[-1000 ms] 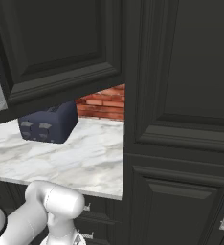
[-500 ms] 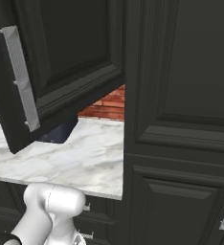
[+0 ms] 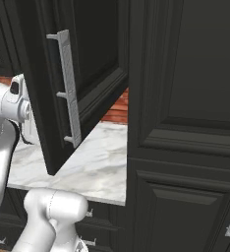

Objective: The dining table condiment station is running low on ketchup. Refill the condiment station by opening the cabinet and taking the ketchup from the cabinet and placing it on the dining table.

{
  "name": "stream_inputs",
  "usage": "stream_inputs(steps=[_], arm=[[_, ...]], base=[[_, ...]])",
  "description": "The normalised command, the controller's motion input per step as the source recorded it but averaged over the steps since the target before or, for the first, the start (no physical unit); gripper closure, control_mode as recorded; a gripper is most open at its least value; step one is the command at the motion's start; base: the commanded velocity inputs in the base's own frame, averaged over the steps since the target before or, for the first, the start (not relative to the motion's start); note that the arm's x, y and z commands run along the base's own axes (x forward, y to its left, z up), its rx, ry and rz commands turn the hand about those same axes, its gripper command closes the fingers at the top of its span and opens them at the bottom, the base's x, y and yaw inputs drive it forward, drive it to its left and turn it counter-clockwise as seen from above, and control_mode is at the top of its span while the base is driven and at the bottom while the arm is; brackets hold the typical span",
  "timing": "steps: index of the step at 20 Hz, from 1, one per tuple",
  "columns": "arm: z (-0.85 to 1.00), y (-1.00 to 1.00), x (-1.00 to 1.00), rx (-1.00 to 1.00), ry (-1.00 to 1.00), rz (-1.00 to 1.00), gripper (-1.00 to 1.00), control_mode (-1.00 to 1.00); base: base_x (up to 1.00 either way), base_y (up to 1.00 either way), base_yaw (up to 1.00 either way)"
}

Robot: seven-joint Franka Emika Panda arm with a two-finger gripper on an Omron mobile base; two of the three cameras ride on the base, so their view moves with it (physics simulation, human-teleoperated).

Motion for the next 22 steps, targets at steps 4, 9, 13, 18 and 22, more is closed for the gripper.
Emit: stream_inputs(steps=[4,9,13,18,22], arm=[[-0.01,-0.12,0.00,0.08,-0.10,0.00,-1.00,-1.00],[0.13,0.25,0.00,0.14,-0.28,0.00,-1.00,-1.00],[0.36,0.53,0.00,0.21,-0.43,0.04,-1.00,-1.00],[0.36,0.63,0.00,0.22,-0.48,0.07,-1.00,-1.00],[0.08,0.71,0.13,0.23,-0.51,0.14,-1.00,-1.00]], base=[[0.00,0.00,0.00],[0.00,0.00,0.00],[0.00,0.00,0.00],[0.00,0.00,0.00],[0.00,0.00,0.00]])
